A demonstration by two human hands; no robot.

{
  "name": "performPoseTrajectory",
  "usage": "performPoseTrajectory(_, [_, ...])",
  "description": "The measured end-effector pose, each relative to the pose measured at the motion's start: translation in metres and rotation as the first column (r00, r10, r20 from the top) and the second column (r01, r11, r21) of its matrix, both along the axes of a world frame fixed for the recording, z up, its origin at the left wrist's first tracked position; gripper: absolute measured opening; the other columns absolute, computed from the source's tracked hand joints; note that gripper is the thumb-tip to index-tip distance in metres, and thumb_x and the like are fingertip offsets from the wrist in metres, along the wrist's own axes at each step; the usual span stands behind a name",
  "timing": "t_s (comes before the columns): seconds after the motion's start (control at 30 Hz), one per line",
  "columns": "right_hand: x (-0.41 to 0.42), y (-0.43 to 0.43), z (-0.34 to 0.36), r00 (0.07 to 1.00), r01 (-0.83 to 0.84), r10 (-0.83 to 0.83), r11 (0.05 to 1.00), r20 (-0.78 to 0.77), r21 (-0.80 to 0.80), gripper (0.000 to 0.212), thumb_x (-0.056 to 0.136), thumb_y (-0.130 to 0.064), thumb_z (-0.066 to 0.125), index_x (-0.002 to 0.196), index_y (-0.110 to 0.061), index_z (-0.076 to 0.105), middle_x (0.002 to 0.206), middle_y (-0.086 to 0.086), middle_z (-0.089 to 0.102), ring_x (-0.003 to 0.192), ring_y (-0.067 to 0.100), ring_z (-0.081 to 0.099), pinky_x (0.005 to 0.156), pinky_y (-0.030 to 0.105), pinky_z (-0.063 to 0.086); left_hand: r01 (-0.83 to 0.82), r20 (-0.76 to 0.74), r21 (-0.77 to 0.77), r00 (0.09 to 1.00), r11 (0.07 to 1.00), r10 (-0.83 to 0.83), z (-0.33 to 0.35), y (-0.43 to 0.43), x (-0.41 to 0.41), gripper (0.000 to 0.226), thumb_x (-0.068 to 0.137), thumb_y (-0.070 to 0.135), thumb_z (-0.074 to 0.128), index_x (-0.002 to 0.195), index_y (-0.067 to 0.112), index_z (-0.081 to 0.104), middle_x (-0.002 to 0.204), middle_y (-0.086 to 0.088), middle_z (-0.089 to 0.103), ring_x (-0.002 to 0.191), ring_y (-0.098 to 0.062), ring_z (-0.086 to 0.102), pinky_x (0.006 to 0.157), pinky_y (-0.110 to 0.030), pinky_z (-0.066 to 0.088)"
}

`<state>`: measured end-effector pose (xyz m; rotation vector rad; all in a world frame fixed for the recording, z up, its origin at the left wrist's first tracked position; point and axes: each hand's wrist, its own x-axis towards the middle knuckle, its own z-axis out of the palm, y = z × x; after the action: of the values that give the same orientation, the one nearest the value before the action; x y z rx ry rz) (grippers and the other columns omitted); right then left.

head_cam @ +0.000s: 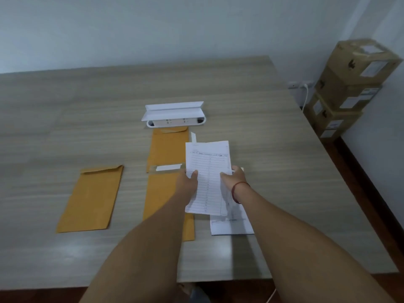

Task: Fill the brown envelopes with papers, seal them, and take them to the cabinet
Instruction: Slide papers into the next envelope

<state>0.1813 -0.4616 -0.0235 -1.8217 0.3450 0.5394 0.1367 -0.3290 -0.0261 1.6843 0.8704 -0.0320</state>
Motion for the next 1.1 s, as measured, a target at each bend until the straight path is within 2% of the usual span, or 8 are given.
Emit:
performPoseTrajectory(0.2, [0.005, 0.040, 0.017, 0.972, -0.230, 0.227, 0.972, -0.064, -0.039, 0.038, 0.094, -0.008, 0.054, 0.132, -0.007, 0.053, 0.129, 0.009, 0.060, 0.116, 0.025, 0.058, 0.083, 0.023, 0.041, -0.086, 0.043, 0.020, 0.995, 0.996, 0.085, 0.004, 0.051, -0.010, 0.035, 0.100, 0.025, 0.044, 0.128, 0.004, 0.042, 0.124, -0.011, 0.056, 0.104, -0.024, 0.053, 0.084, -0.033, 0.042])
performPoseTrajectory(0.4, [0.022, 0.089, 0.006, 0.889, -0.447, 0.423, 0.885, -0.173, -0.132, 0.044, 0.092, -0.019, 0.059, 0.133, -0.006, 0.051, 0.126, 0.009, 0.062, 0.106, 0.022, 0.061, 0.088, 0.029, 0.049, -0.136, 0.018, 0.077, 0.991, 0.988, 0.135, -0.005, 0.096, -0.005, 0.033, 0.100, 0.031, 0.042, 0.124, 0.009, 0.042, 0.109, -0.005, 0.055, 0.094, -0.020, 0.052, 0.078, -0.034, 0.043])
performPoseTrajectory(0.5, [0.029, 0.107, -0.002, 0.857, -0.510, 0.473, 0.838, -0.206, -0.195, 0.035, 0.092, -0.022, 0.059, 0.122, -0.005, 0.060, 0.119, 0.011, 0.066, 0.100, 0.022, 0.061, 0.095, 0.034, 0.050, -0.128, 0.027, 0.095, 0.992, 0.987, 0.126, -0.010, 0.113, 0.005, 0.029, 0.099, 0.031, 0.043, 0.119, 0.010, 0.045, 0.109, -0.004, 0.056, 0.092, -0.019, 0.053, 0.076, -0.034, 0.044])
performPoseTrajectory(0.63, [0.042, 0.120, -0.007, 0.826, -0.555, 0.486, 0.791, -0.286, -0.257, 0.036, 0.092, -0.021, 0.060, 0.124, -0.007, 0.058, 0.123, 0.008, 0.063, 0.106, 0.025, 0.061, 0.083, 0.030, 0.048, -0.098, 0.002, 0.111, 0.995, 0.989, 0.098, -0.019, 0.130, 0.016, 0.031, 0.099, 0.031, 0.044, 0.123, 0.011, 0.044, 0.107, -0.001, 0.054, 0.093, -0.019, 0.053, 0.079, -0.034, 0.044])
performPoseTrajectory(0.77, [0.056, 0.132, -0.017, 0.903, -0.427, 0.382, 0.854, -0.198, -0.296, 0.032, 0.092, -0.011, 0.058, 0.123, -0.001, 0.058, 0.123, 0.012, 0.062, 0.113, 0.028, 0.060, 0.093, 0.031, 0.048, -0.077, -0.054, 0.140, 0.995, 0.987, 0.085, -0.024, 0.139, 0.026, 0.034, 0.099, 0.032, 0.042, 0.125, 0.011, 0.044, 0.111, -0.005, 0.056, 0.100, -0.025, 0.057, 0.082, -0.038, 0.048])
performPoseTrajectory(0.93, [0.075, 0.145, -0.034, 0.994, -0.105, 0.102, 0.966, -0.022, -0.237, 0.030, 0.092, -0.005, 0.051, 0.121, 0.002, 0.056, 0.122, 0.018, 0.062, 0.111, 0.032, 0.061, 0.084, 0.029, 0.047, -0.150, -0.107, 0.226, 0.978, 0.963, 0.178, -0.031, 0.157, 0.021, 0.031, 0.092, 0.012, 0.047, 0.123, 0.010, 0.053, 0.111, -0.010, 0.062, 0.097, -0.027, 0.061, 0.082, -0.040, 0.055])
performPoseTrajectory(1.03, [0.082, 0.148, -0.035, 0.996, 0.079, -0.070, 0.972, 0.048, -0.222, 0.024, 0.094, -0.005, 0.049, 0.116, 0.003, 0.057, 0.120, 0.017, 0.062, 0.107, 0.031, 0.061, 0.081, 0.029, 0.046, 0.153, -0.088, 0.353, 0.988, 0.923, -0.130, -0.037, 0.160, 0.012, 0.014, 0.083, 0.013, 0.060, 0.097, 0.014, 0.061, 0.099, -0.003, 0.062, 0.093, -0.020, 0.061, 0.078, -0.031, 0.051])
performPoseTrajectory(1.1, [0.084, 0.150, -0.035, 0.992, 0.122, -0.113, 0.964, 0.052, -0.238, 0.016, 0.095, -0.004, 0.048, 0.108, 0.001, 0.057, 0.116, 0.016, 0.063, 0.097, 0.027, 0.061, 0.077, 0.027, 0.046, 0.378, -0.153, 0.458, 0.925, 0.804, -0.348, -0.043, 0.163, 0.009, 0.017, 0.076, 0.023, 0.071, 0.089, 0.019, 0.060, 0.104, 0.001, 0.058, 0.100, -0.017, 0.057, 0.084, -0.028, 0.049])
